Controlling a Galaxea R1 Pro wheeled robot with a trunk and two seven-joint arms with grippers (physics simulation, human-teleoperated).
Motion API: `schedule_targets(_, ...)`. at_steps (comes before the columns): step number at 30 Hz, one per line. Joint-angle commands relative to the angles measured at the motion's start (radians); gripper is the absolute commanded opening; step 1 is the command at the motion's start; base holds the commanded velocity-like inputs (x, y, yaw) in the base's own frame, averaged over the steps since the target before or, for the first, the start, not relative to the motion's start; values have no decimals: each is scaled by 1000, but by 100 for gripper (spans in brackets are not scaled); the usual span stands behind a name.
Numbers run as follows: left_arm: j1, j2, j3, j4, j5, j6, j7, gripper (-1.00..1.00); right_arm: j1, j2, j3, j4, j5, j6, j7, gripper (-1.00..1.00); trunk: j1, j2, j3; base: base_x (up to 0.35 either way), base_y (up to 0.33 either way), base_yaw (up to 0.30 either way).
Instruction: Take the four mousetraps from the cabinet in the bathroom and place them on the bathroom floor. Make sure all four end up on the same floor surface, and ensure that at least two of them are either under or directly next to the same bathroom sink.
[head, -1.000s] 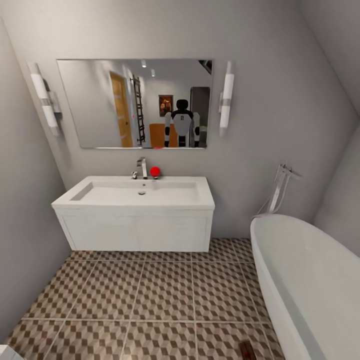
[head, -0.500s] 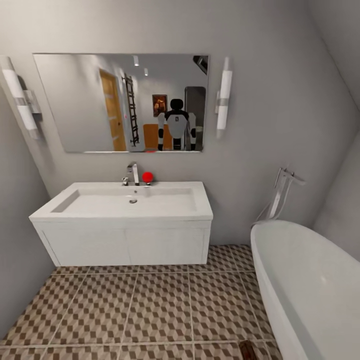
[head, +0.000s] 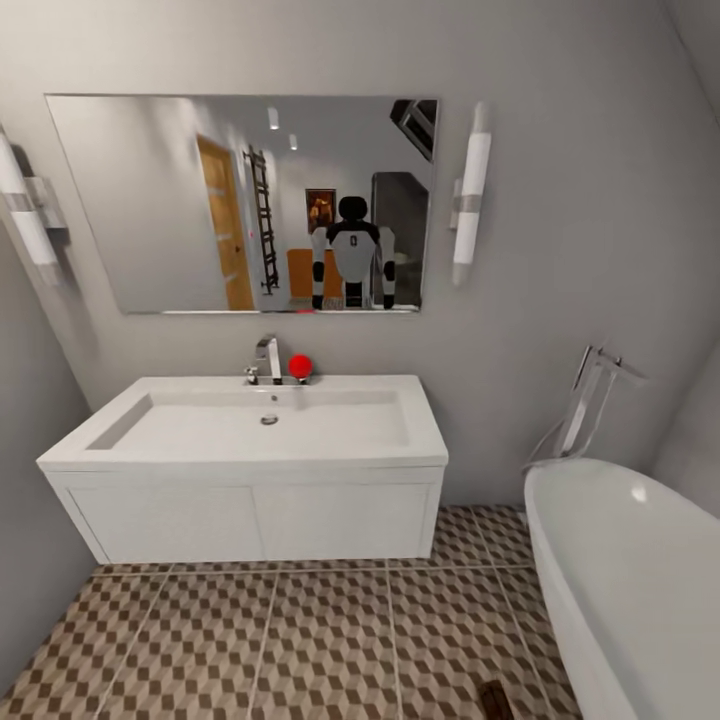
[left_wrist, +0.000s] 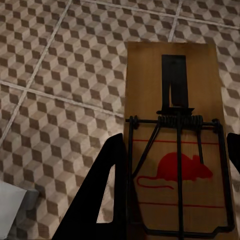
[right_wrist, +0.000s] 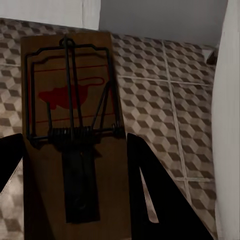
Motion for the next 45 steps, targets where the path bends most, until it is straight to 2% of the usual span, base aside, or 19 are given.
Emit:
schedule_targets(1,-1,0,-8,3,-2,-4,8,-100,-2,-1,-4,4,7,-5,-4,-100,1,-1,-1,311,171,0)
schedule_targets(9,-1,-1,-8,3,-2,-4,8,-100,-2,-1,-4,4,7,-5,-4,-100,1,-1,-1,311,152,0)
schedule_targets(23,-1,0,-9,3,-2,-5,9,-100,-2,-1,-3,4,10,-5,-2,-100,1,-1,-1,291,15,0)
schedule_targets(36,-1,-9,-13,3,-3,-17,26,-100,-2,-2,1,3,13,-5,-1,-100,1,-1,-1,23,0,0)
schedule_targets(45,-1,-1,-12,3,-2,-12,24,-100,-2,-2,2,3,13,-4,-1,-100,1,-1,-1,252,67,0)
